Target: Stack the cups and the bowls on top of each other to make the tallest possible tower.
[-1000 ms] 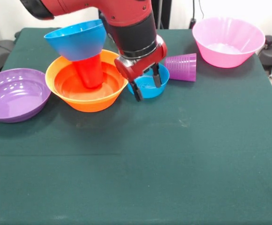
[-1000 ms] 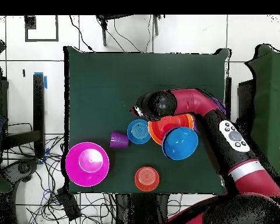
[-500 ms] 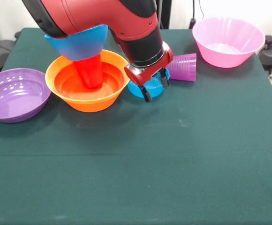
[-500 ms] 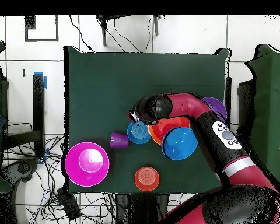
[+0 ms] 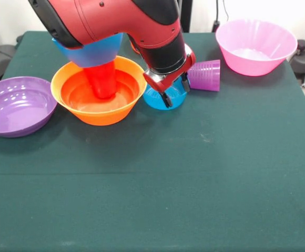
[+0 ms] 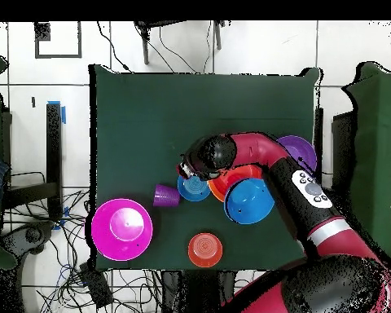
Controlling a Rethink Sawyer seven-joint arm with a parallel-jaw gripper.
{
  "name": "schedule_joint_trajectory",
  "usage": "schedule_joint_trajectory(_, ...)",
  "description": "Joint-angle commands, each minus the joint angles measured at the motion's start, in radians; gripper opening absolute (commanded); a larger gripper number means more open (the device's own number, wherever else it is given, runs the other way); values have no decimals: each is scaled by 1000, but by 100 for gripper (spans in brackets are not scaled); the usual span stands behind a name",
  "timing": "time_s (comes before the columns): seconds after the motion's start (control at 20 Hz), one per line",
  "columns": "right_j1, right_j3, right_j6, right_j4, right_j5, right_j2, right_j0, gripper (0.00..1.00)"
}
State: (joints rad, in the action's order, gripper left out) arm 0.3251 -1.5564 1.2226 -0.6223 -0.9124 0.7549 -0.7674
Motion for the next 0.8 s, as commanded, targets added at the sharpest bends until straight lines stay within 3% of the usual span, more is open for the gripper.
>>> schedule_joint_trajectory(0.05, -1, -38, -297, -103, -118, -35, 19, 100)
schedule_joint_trajectory(0.8, -24, -5, -387, -226, -82, -21, 5, 100)
